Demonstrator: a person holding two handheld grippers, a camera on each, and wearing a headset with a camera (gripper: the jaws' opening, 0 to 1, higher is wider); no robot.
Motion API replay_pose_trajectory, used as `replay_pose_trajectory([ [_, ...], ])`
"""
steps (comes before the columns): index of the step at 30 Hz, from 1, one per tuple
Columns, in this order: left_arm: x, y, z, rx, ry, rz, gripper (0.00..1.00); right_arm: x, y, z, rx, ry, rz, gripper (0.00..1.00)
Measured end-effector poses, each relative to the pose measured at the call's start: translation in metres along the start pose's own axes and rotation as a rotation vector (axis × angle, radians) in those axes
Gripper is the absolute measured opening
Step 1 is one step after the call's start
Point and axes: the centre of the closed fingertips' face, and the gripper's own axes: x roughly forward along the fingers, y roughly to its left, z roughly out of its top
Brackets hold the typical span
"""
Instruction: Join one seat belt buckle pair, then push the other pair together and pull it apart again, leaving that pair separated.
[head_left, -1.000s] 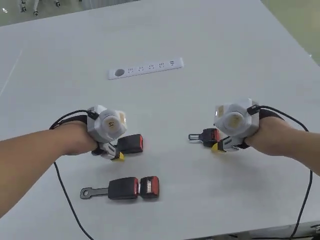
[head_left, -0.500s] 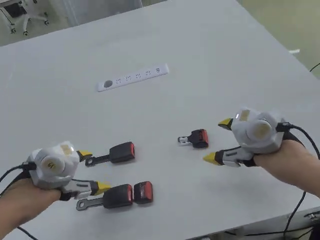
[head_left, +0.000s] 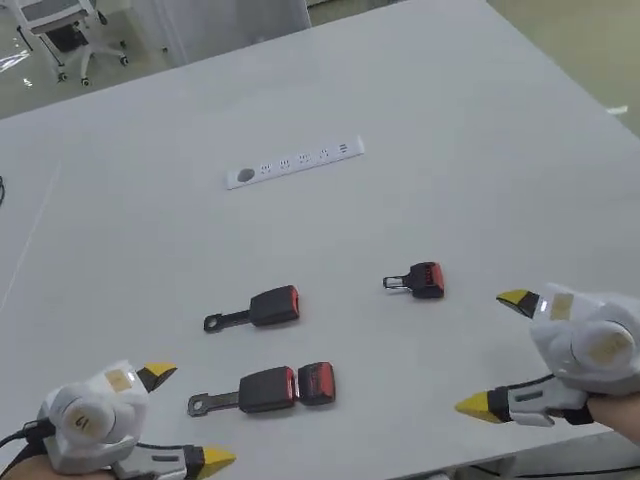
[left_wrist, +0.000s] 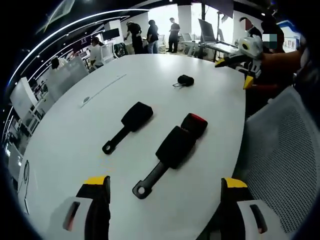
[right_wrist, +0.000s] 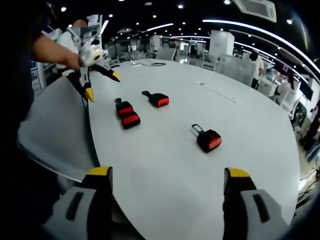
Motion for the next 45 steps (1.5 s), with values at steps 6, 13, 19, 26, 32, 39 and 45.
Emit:
replay_pose_trajectory([
  [6,-0.01,0.01,-0.01,-0.024,-0.01,0.045,1.0,-0.007,0.003,0.009,0.044,-0.043,-0.007,1.0],
  [13,-0.021,0.014,-0.023,-0.046,-0.004,0.08,1.0,-0.008,-0.002,0.021,0.082,-0.077,-0.049,1.0],
  [19,-0.025,0.015,-0.036,-0.077,0.005,0.102,1.0,-0.008,0.003,0.029,0.075,-0.104,-0.047,1.0],
  [26,-0.027,0.013,-0.038,-0.106,-0.005,0.11,1.0,-0.008,0.012,0.024,0.057,-0.099,-0.04,1.0],
  [32,-0.027,0.013,-0.037,-0.108,-0.012,0.116,1.0,-0.009,0.015,0.027,0.068,-0.133,-0.042,1.0],
  [39,-0.028,0.013,-0.036,-0.092,-0.019,0.127,1.0,-0.011,0.013,0.021,0.093,-0.105,-0.069,1.0],
  [45,-0.026,0.015,-0.032,-0.077,-0.022,0.124,1.0,-0.012,0.011,0.022,0.082,-0.1,-0.076,1.0],
])
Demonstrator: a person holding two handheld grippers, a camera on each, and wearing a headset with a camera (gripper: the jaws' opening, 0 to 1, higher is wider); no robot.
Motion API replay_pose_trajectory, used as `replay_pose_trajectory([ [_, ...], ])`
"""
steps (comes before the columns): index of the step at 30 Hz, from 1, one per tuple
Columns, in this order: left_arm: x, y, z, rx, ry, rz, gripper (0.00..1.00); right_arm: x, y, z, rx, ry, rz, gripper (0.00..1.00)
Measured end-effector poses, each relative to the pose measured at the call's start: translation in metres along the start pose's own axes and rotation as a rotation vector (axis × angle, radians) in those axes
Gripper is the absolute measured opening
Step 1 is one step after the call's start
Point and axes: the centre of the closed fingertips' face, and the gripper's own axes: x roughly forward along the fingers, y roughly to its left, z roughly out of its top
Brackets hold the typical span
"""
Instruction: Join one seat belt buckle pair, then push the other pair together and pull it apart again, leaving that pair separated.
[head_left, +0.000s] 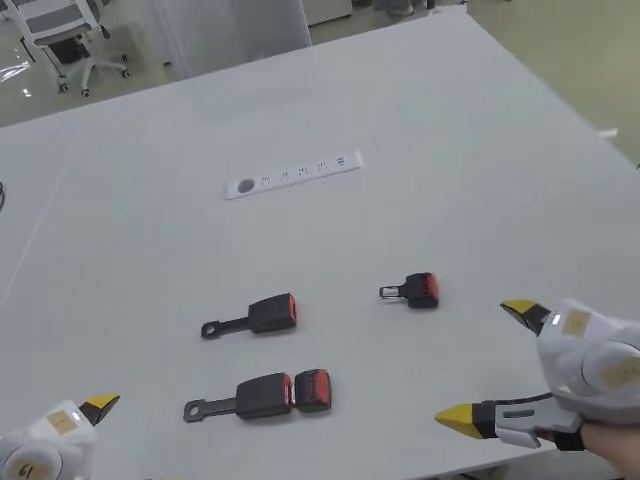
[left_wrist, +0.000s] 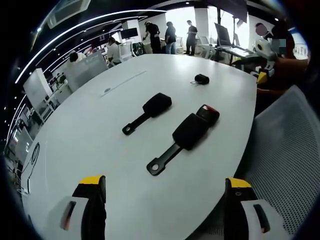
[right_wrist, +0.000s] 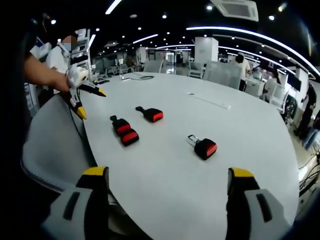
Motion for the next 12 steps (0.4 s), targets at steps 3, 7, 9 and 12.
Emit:
replay_pose_trajectory([
  [3,0.001,0.0012,0.0007,-0.001,0.001,0.001,1.0,0.0015,-0.0023,0.001,0.008,0.0,-0.002,1.0],
  [7,0.0023,-0.0018,0.0007,-0.011,0.001,-0.01,1.0,0.0005,-0.0033,0.0047,0.003,-0.005,0.001,1.0],
  [9,0.0034,-0.0032,-0.001,-0.007,0.008,-0.012,1.0,0.0002,-0.0058,0.002,-0.004,0.002,-0.002,1.0],
  [12,0.0028,-0.0046,-0.0021,-0.01,0.006,-0.01,1.0,0.0005,-0.0083,-0.0036,0.006,0.017,-0.001,1.0],
])
